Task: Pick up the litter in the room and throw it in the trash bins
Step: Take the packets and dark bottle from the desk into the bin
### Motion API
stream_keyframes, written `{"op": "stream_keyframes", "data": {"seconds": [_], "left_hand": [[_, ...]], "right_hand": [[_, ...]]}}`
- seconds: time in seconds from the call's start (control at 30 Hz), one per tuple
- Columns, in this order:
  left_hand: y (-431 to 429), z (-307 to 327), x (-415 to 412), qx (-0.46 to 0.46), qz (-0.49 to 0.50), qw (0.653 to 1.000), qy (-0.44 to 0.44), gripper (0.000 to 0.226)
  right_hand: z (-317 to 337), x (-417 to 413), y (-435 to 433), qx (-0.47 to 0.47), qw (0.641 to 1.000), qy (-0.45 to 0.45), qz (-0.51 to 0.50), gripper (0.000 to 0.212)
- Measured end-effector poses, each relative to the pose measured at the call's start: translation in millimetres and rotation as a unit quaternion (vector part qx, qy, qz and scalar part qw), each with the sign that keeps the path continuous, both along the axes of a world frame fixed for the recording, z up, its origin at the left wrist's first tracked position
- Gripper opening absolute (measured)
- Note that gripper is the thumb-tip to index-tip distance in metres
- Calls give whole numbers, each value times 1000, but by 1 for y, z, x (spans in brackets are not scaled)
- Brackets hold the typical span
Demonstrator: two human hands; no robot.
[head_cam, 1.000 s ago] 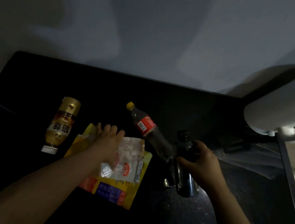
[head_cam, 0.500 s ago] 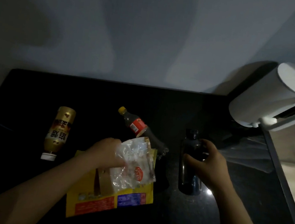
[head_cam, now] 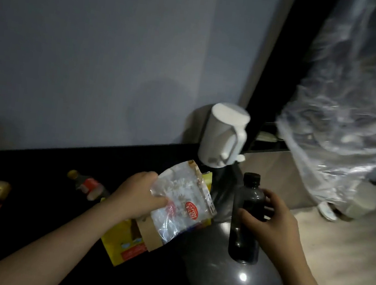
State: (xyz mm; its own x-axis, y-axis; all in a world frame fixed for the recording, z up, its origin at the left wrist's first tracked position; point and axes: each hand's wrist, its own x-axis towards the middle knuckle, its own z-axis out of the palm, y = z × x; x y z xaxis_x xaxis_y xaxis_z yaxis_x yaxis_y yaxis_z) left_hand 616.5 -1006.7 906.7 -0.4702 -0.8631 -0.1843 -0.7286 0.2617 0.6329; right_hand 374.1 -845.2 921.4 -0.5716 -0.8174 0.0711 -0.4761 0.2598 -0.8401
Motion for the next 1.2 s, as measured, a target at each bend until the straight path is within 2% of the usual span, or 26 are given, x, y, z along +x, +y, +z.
{"op": "stream_keyframes", "data": {"seconds": [0.13,0.3,0.4,0.53,0.67,0.8,1.2], "left_hand": [[43,29,-94,-40,-24,997,68,34],[94,56,-203,-29,-88,986,136,41],[122,66,-262,-36,-131,978,155,44],[153,74,-339,-40,-184,968,167,37],[170,80,-420,-28,-234,952,197,32],[172,86,-503,-39,-274,937,215,26],[158,107,-717,-41,-357,907,220,30]], "right_hand": [[30,-68,73,-38,996,31,-71,50],[53,-140,154,-60,983,49,-164,58],[66,-172,196,-80,972,66,-212,54],[79,-212,237,-77,957,85,-266,48],[86,-266,264,-48,941,111,-316,55],[97,-329,277,-21,918,148,-366,69],[117,-499,271,-1,882,163,-442,64]]}}
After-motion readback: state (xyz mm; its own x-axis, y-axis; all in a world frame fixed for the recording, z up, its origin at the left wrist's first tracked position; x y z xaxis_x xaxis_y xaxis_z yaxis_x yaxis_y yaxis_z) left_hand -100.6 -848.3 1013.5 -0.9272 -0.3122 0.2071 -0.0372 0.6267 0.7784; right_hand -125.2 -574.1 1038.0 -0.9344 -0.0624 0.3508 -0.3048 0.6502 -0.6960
